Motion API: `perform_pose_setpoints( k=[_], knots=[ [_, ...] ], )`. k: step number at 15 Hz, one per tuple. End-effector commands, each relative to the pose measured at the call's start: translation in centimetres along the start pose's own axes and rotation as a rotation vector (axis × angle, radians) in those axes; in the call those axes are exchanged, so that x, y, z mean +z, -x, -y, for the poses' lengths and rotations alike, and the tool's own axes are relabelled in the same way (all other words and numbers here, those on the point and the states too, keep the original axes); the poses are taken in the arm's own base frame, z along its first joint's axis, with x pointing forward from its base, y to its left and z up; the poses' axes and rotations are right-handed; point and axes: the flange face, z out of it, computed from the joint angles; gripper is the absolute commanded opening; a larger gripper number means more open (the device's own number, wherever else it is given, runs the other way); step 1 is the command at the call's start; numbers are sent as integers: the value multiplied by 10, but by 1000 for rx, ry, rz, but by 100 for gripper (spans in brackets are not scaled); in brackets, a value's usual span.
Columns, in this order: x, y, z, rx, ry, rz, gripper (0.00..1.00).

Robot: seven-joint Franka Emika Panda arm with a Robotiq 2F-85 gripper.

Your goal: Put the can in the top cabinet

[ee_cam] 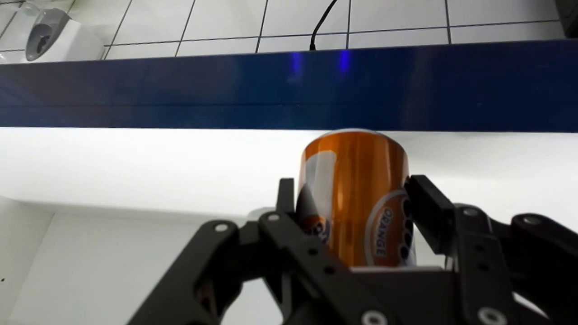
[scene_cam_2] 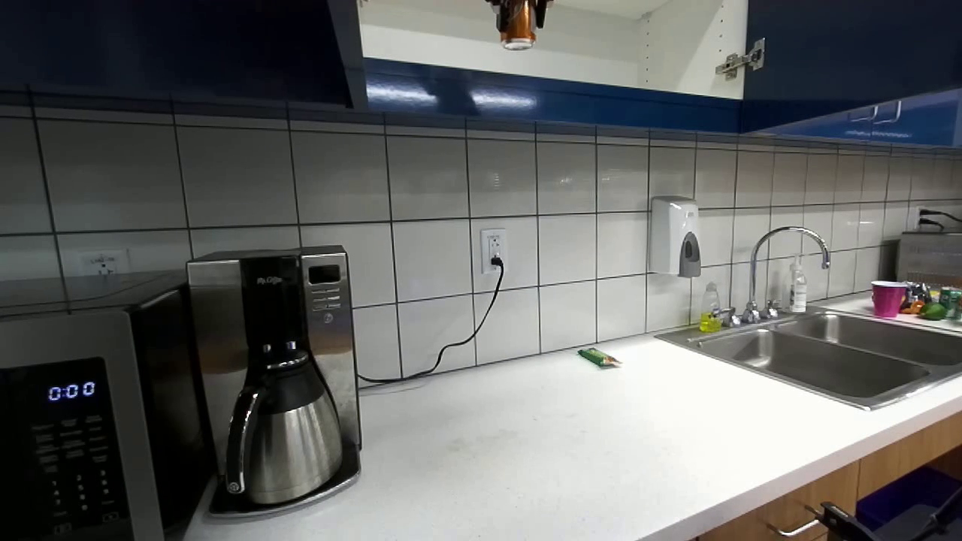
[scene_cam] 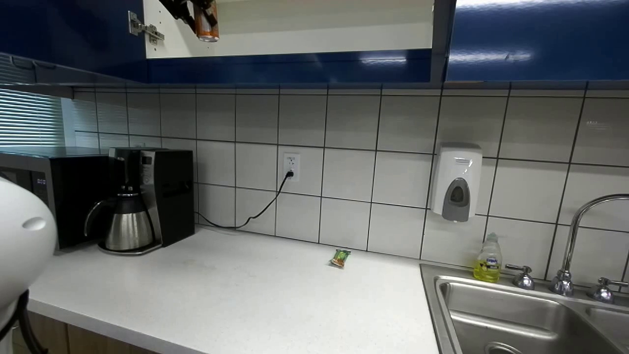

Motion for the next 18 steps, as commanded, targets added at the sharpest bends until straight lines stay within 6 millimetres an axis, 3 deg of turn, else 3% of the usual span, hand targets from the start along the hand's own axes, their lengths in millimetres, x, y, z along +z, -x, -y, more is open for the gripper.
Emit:
perform_pose_setpoints(
  k=[1, 9, 18],
  knots=[
    [9, -29, -2, -3, 26, 11, 40],
    [43, -68, -3, 10, 29, 47, 40],
    [93, -73, 10, 11, 11, 124, 40]
  ],
)
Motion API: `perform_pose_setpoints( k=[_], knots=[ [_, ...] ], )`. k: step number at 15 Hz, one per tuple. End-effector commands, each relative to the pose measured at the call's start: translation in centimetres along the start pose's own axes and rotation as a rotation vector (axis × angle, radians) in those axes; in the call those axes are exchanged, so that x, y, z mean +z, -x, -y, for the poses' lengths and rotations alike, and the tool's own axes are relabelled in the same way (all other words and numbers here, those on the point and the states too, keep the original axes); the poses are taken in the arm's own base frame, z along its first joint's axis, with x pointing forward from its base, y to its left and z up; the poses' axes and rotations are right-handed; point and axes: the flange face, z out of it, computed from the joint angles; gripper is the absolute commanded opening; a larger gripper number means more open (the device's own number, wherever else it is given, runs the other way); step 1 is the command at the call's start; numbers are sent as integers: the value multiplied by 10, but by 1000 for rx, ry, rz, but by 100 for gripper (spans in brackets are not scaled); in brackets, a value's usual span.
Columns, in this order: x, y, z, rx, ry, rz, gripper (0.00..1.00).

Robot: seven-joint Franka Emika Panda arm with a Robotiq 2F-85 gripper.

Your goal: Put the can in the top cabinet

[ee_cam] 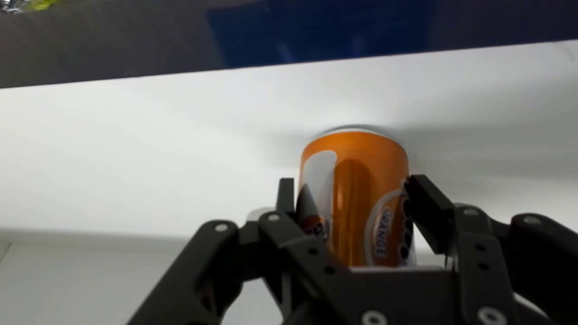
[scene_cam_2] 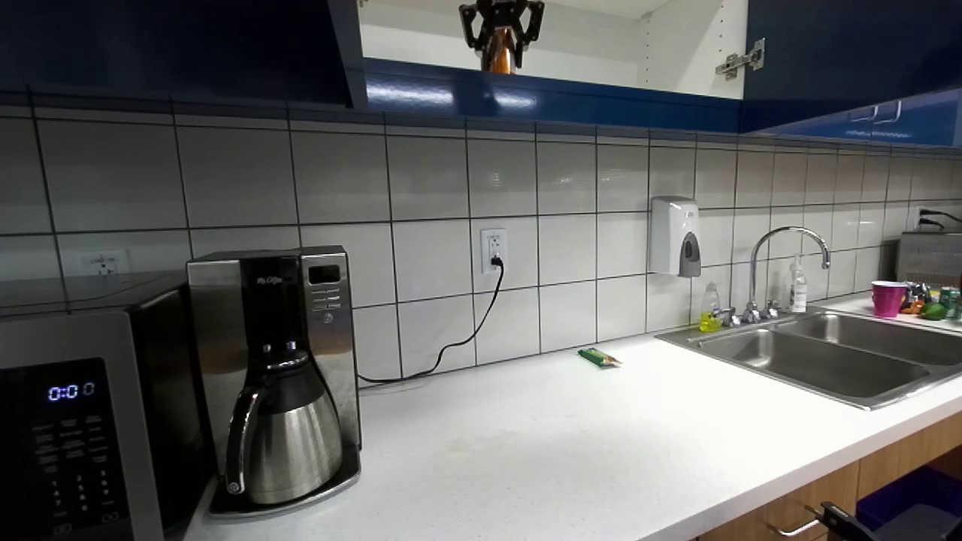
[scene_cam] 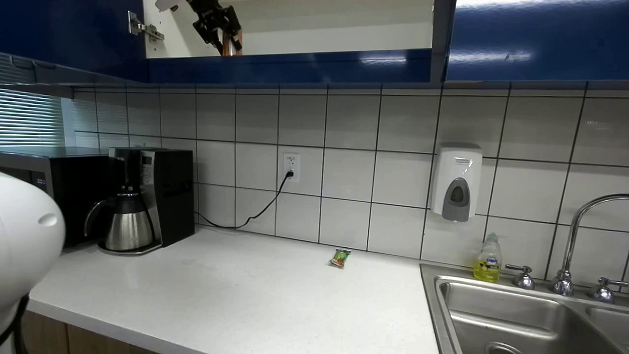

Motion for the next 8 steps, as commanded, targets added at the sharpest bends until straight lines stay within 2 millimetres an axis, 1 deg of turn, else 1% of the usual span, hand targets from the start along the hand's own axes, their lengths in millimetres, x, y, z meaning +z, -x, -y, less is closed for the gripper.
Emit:
perform_pose_setpoints(
  k=[1, 3, 4, 5, 6, 8],
  knots=[
    [5, -8, 0, -11, -2, 15, 40],
    [7, -9, 1, -8, -5, 21, 40],
    [7, -9, 1, -10, -6, 22, 78],
    [7, -8, 0, -10, -5, 21, 91],
    [7, -8, 0, -9, -6, 23, 98],
    [6, -5, 1, -13, -10, 25, 100]
  ],
)
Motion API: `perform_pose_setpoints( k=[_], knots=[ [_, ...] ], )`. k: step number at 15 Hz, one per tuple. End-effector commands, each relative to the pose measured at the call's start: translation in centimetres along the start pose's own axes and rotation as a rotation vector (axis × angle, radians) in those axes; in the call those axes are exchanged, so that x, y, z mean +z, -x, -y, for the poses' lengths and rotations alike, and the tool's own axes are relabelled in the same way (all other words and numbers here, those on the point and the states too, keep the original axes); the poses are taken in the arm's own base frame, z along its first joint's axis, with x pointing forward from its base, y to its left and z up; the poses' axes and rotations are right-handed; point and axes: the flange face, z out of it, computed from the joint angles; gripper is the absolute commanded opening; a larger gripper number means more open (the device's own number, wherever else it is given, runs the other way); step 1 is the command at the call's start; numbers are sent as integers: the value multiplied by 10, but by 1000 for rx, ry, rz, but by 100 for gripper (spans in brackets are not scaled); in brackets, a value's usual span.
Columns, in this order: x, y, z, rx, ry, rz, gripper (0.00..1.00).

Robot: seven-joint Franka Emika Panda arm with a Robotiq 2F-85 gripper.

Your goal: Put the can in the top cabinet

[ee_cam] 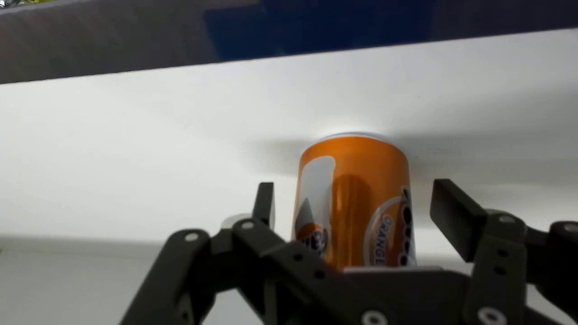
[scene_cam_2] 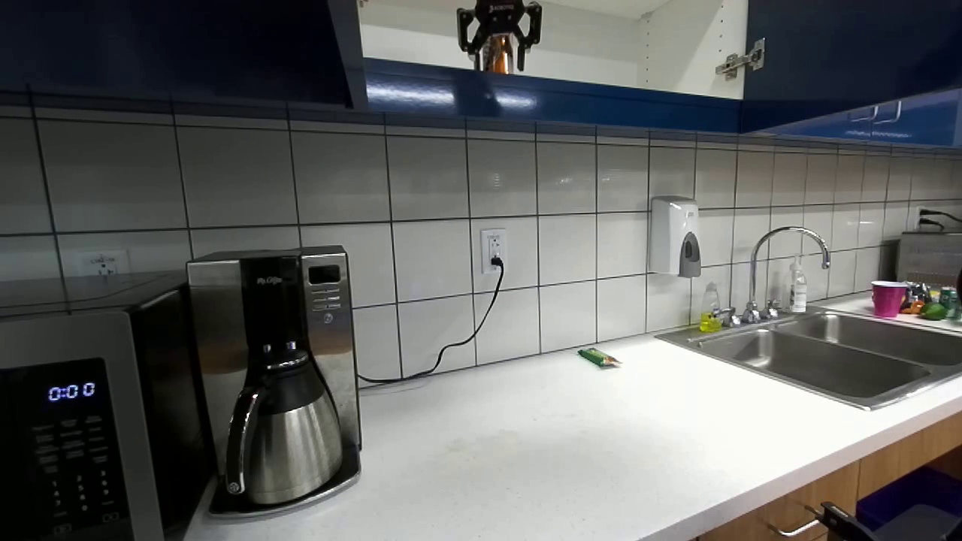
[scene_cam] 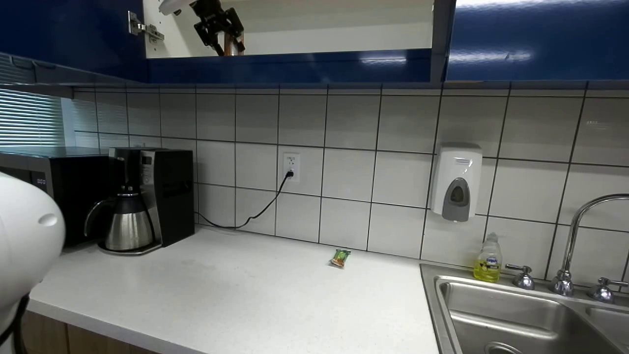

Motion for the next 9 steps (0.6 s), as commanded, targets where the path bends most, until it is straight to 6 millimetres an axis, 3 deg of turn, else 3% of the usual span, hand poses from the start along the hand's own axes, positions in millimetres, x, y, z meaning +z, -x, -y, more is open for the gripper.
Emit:
perform_pose_setpoints(
  k=[1, 5, 9],
  knots=[
    [-8, 2, -2, -16, -6, 12, 100],
    [-26, 13, -3, -15, -29, -3, 100],
    [-53, 42, -9, -5, -65, -9, 100]
  ],
)
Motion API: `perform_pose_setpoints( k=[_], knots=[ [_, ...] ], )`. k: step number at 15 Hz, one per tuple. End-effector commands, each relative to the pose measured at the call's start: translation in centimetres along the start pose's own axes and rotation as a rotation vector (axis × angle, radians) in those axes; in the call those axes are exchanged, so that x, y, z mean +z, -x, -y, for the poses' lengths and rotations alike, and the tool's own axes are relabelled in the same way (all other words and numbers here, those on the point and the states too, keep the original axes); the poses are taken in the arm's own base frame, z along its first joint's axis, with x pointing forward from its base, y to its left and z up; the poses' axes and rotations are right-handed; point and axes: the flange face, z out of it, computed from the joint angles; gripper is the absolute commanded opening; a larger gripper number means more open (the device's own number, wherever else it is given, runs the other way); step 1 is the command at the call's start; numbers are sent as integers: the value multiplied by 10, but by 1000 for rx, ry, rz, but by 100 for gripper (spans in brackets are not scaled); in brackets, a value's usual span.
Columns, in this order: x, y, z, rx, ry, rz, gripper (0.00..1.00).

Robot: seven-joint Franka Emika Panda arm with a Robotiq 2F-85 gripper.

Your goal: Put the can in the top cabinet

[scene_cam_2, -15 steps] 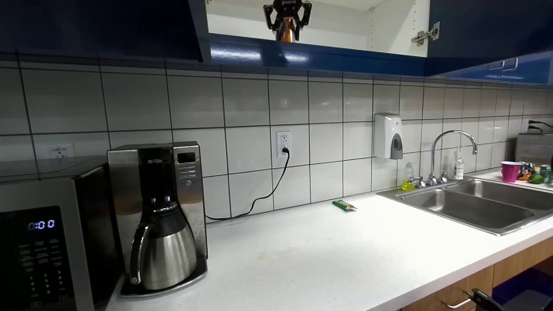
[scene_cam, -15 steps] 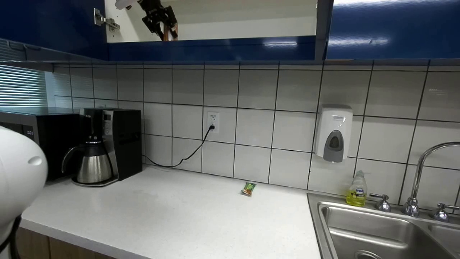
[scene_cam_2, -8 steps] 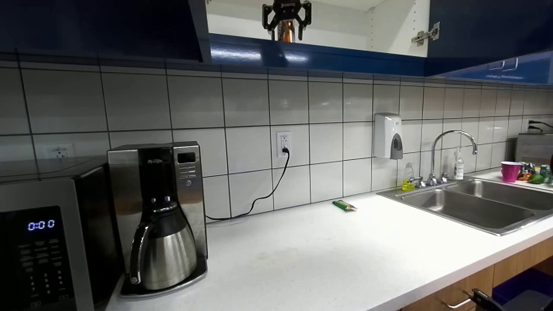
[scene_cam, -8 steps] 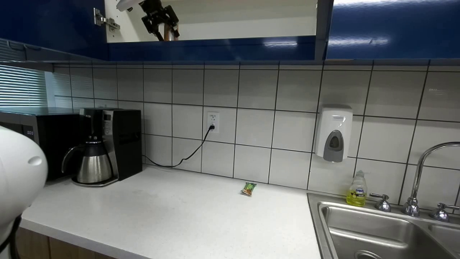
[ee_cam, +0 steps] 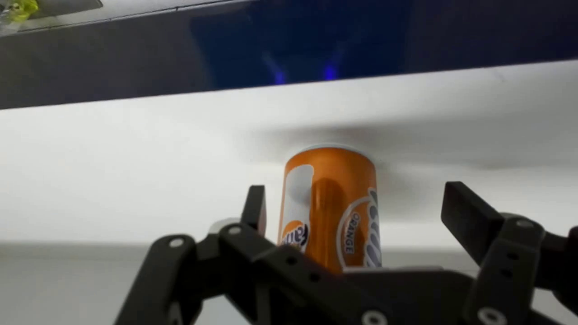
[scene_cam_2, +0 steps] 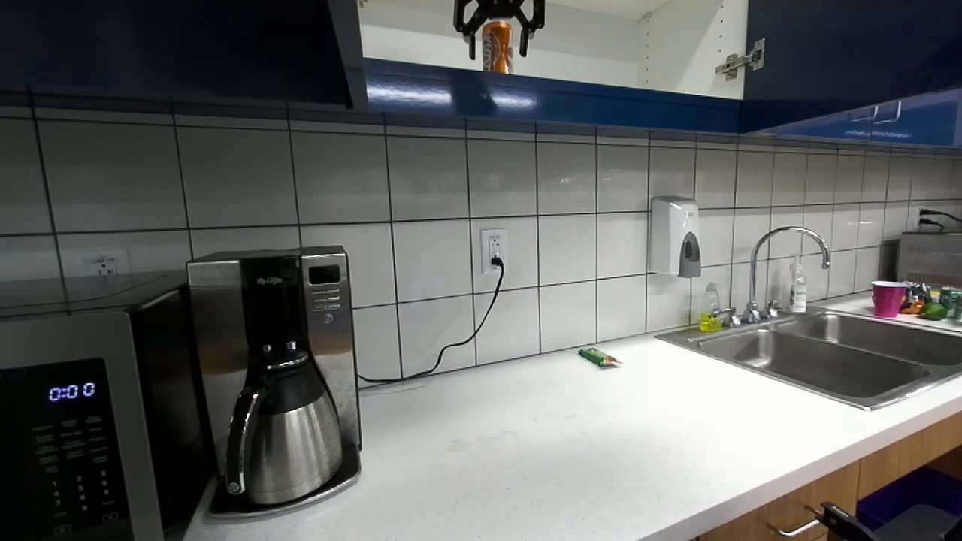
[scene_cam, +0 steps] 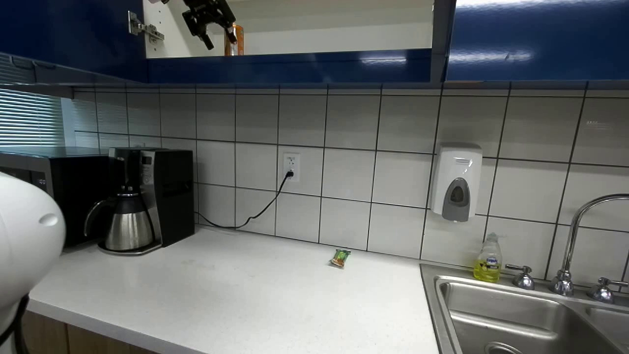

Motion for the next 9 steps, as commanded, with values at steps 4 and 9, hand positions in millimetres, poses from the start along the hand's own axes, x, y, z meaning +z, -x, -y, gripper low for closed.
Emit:
perform_pose_setpoints(
  k=[4, 9],
  knots=[
    [-56, 73, -17, -9, -41, 2, 100],
    [-74, 149, -17, -66, -13, 18, 100]
  ],
)
